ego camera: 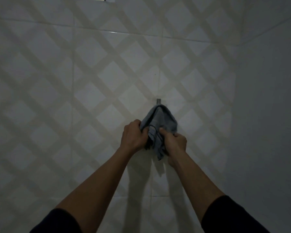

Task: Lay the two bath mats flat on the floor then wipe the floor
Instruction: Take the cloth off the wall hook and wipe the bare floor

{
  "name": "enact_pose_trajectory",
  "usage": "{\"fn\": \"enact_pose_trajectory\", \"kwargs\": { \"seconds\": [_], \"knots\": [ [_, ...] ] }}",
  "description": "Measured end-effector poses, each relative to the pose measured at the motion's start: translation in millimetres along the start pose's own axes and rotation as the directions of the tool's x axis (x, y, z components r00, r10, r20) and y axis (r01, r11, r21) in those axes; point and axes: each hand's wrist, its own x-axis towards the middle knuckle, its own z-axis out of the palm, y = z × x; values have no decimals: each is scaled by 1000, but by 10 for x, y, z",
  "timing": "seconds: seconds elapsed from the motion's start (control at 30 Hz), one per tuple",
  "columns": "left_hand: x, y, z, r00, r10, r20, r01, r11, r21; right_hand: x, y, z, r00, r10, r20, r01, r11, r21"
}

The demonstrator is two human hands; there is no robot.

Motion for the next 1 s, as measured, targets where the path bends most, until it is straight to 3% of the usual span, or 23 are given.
{"fn": "enact_pose_trajectory", "kwargs": {
  "seconds": [0.1, 0.27, 0.43, 0.57, 0.73, 0.83, 0.9, 1.0],
  "knots": [
    [37, 26, 27, 995, -17, -95, 5, 992, -125, -38, -117, 0, 992, -128, -16, 128, 991, -46],
    [-25, 154, -68, 961, -127, -247, 17, 915, -404, -98, -270, -82, 899, -424, -110, 407, 902, -145],
    [-136, 201, -175, 940, -214, -267, 60, 871, -487, -216, -286, -148, 877, -475, -78, 465, 878, -117],
    [-443, 192, -167, 945, -302, -126, 194, 827, -527, -399, -52, -222, 930, -367, 23, 368, 930, -23],
    [-992, 109, -138, 919, -394, 21, 361, 817, -450, -695, 306, -532, 961, -259, 93, 272, 946, -175],
    [-1541, 23, -96, 912, -397, 100, 408, 861, -303, -938, 698, -876, 959, -161, 234, 233, 917, -323],
    [-2062, -117, -21, 907, -384, 170, 406, 906, -116, -1176, 1117, -1145, 948, -19, 318, 173, 867, -467],
    [-2839, -340, 113, 864, -379, 331, 365, 925, 108, -1575, 1705, -1529, 927, 239, 290, -49, 842, -537]
  ]
}}
